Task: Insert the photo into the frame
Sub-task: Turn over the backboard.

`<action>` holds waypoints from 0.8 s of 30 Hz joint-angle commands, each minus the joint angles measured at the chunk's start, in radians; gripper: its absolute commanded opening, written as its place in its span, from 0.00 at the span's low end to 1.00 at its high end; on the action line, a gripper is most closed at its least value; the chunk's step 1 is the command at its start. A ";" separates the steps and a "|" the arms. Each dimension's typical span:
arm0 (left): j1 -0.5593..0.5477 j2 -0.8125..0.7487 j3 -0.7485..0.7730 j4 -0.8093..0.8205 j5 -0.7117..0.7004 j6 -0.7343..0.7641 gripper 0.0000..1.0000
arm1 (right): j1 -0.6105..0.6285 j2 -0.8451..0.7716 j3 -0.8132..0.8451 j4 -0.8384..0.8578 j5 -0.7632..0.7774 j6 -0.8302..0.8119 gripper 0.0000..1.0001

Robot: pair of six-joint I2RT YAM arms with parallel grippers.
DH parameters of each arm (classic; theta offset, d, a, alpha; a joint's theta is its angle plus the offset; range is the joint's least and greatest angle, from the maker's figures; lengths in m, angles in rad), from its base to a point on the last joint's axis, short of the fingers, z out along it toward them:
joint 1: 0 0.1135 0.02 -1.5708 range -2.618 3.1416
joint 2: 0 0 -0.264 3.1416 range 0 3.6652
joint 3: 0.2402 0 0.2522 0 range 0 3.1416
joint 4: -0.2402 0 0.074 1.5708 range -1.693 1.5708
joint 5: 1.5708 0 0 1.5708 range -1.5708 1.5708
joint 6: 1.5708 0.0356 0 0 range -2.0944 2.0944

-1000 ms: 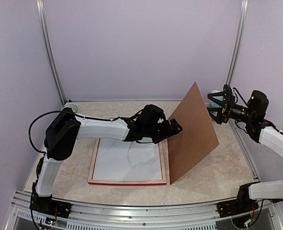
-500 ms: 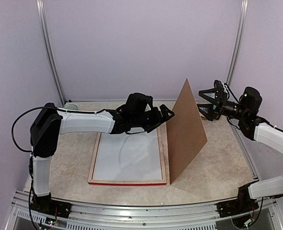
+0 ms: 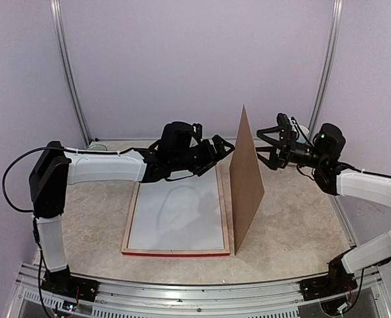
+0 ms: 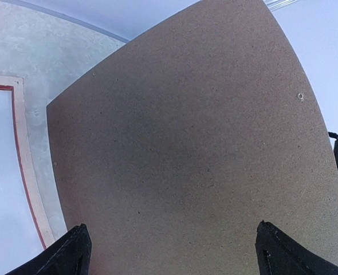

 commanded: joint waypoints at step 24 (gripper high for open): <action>0.039 -0.175 -0.171 0.234 0.014 -0.001 0.99 | 0.094 0.379 -0.211 0.686 0.020 0.253 0.90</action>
